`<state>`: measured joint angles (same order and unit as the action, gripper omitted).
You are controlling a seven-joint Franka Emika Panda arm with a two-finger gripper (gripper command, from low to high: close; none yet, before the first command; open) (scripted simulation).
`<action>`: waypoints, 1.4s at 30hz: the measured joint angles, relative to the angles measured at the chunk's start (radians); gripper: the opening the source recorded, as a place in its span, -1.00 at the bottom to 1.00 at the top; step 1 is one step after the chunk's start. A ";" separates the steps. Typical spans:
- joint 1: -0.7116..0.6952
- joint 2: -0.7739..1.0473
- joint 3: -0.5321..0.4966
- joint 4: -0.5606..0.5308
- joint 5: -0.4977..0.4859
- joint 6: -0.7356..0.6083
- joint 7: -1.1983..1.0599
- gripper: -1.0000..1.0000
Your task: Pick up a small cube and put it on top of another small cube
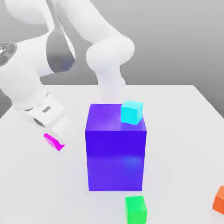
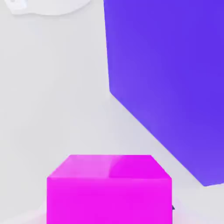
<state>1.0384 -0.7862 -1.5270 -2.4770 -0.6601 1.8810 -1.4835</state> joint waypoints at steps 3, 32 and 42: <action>0.012 0.006 0.011 0.021 0.041 -0.006 0.058 -1.00; 0.508 0.229 -0.178 0.088 -0.020 0.451 0.653 -1.00; 0.862 0.206 -0.309 0.054 -0.220 0.502 0.631 -1.00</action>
<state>1.9001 -0.5799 -1.8360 -2.4226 -0.8796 2.3828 -0.8524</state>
